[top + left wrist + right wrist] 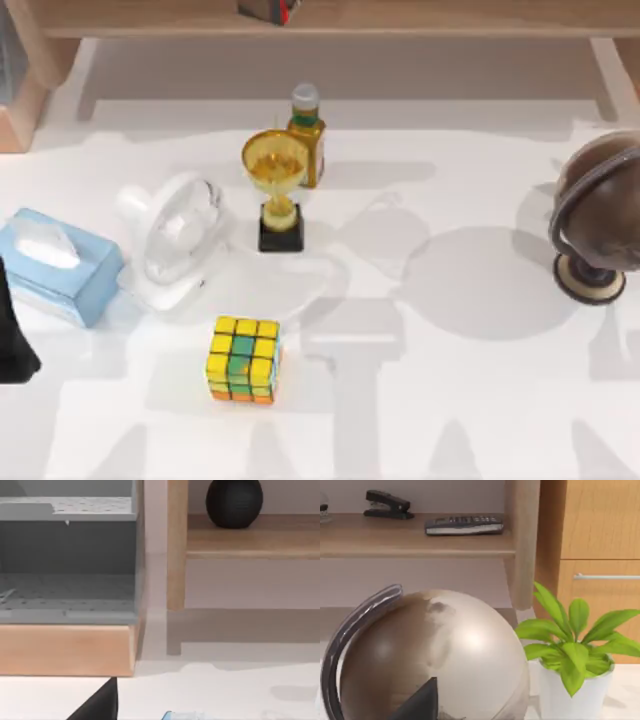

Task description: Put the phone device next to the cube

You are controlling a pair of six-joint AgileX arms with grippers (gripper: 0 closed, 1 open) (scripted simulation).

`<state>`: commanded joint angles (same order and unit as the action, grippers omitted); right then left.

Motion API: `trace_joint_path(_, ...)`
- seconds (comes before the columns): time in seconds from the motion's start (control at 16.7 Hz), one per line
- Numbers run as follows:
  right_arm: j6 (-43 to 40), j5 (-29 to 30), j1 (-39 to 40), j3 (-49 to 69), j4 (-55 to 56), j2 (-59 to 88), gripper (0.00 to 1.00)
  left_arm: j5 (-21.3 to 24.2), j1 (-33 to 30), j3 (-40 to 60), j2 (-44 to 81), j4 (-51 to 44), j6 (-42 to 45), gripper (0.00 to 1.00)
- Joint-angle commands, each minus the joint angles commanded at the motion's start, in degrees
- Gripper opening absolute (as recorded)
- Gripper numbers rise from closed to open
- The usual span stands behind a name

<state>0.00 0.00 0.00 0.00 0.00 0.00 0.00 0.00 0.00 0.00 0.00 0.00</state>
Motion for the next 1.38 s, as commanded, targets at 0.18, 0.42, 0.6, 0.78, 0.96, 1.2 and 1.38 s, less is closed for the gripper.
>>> trace_joint_path(0.18,-0.2,0.0,-0.5,0.5,-0.6,0.7,1.00,0.0,0.0,0.0,0.0,0.0,0.0,1.00)
trace_joint_path(0.42,-2.6,0.0,-5.4,5.6,-7.0,9.3,1.00,0.0,0.0,0.0,0.0,0.0,0.0,1.00)
trace_joint_path(0.6,-5.4,0.0,-11.4,11.6,-15.1,22.1,1.00,0.0,0.0,0.0,0.0,0.0,0.0,1.00)
trace_joint_path(0.78,-8.6,0.0,-18.3,18.1,-24.5,38.3,1.00,0.0,0.0,0.0,0.0,0.0,0.0,1.00)
trace_joint_path(0.96,-11.8,0.0,-24.9,24.4,-33.7,54.2,1.00,0.0,0.0,0.0,0.0,0.0,0.0,1.00)
trace_joint_path(1.2,-15.5,0.1,-32.3,32.0,-43.4,69.4,1.00,0.0,0.0,0.0,0.0,0.0,0.0,1.00)
trace_joint_path(1.38,-17.3,0.0,-35.9,36.0,-47.6,76.1,1.00,0.0,0.0,0.0,0.0,0.0,0.0,1.00)
